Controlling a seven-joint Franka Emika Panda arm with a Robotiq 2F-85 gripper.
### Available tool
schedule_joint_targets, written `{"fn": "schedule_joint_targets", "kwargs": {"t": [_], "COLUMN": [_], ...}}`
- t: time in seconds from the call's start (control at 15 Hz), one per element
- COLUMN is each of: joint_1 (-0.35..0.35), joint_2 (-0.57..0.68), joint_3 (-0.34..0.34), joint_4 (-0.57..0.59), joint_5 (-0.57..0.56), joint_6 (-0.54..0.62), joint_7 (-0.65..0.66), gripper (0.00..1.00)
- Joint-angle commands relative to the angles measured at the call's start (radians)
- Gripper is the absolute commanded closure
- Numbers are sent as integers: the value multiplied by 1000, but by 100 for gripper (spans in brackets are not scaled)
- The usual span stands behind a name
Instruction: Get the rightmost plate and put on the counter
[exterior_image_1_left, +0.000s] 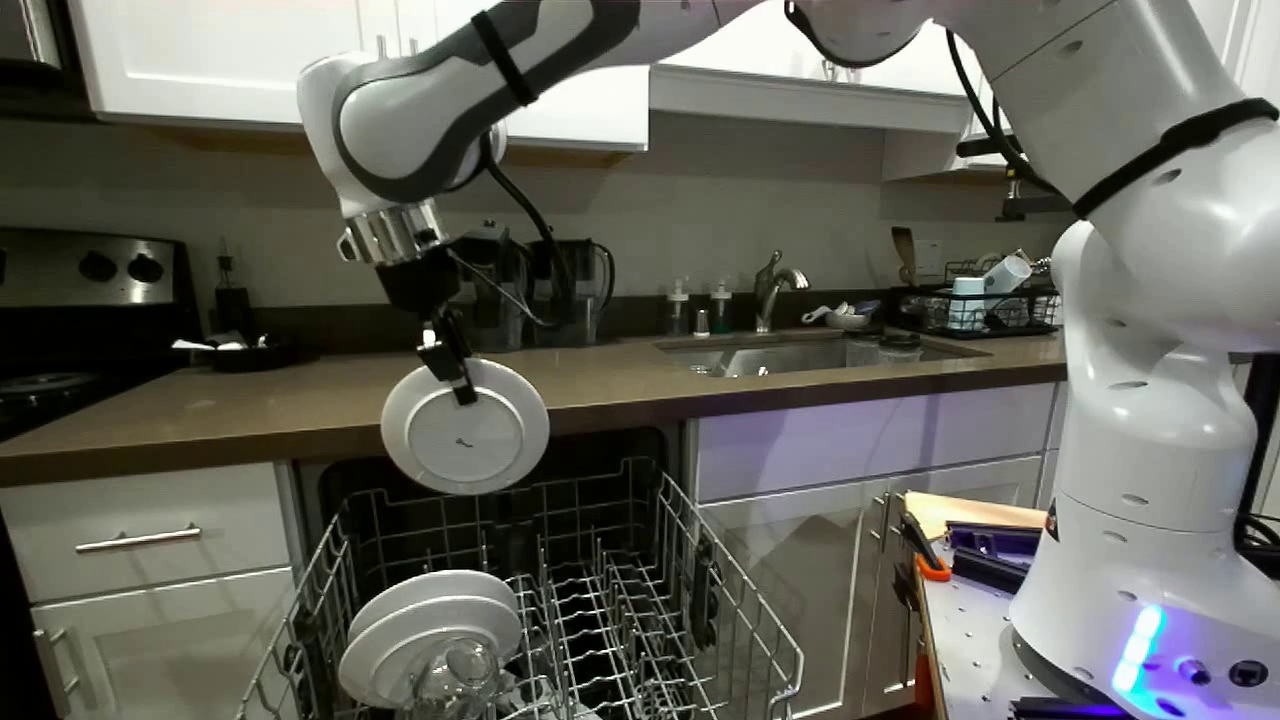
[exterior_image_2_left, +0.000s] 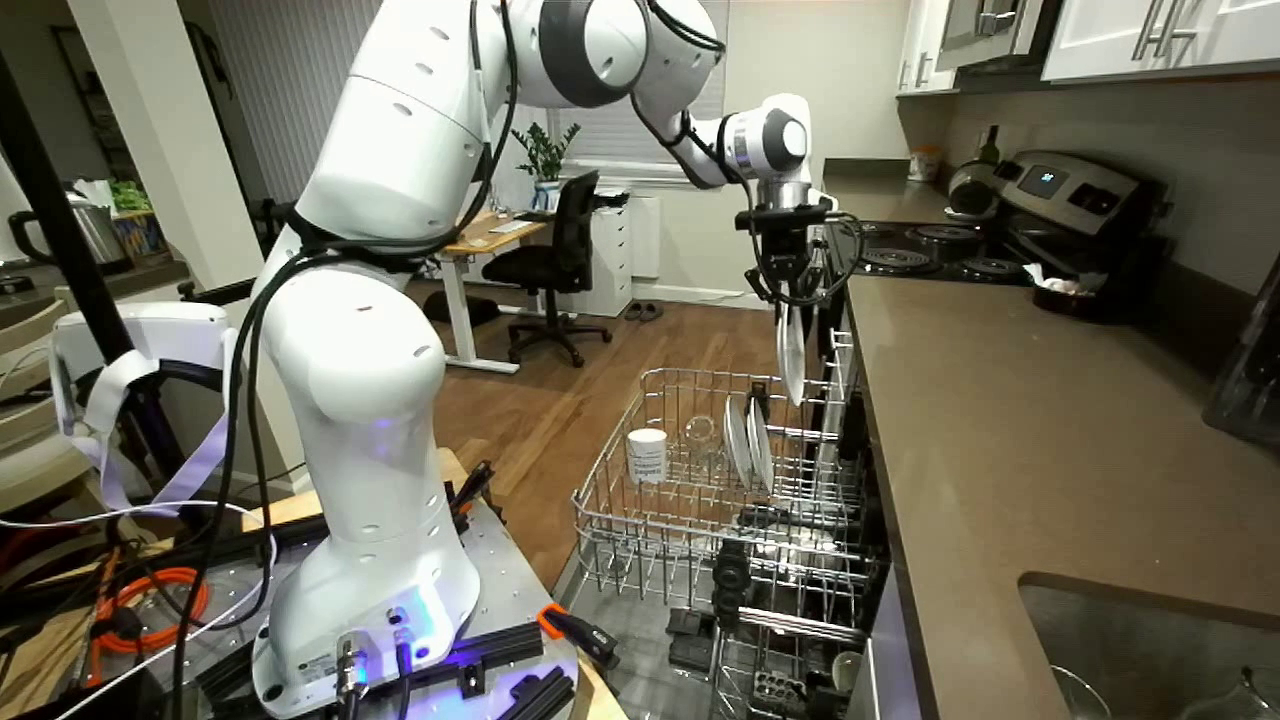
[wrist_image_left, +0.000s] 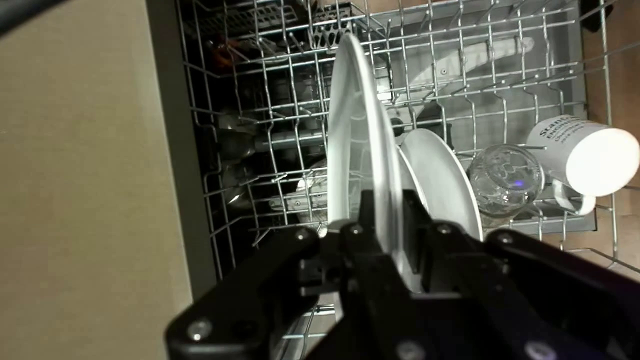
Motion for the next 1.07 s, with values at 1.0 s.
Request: {"fn": "schedule_joint_targets", "kwargs": {"t": [1.0], "joint_1": [60], "joint_2": [-176], "joint_3": [-44], "joint_4": [-190], "joint_5": [-300], "joint_6": [192], "joint_7": [282], "gripper": [91]}}
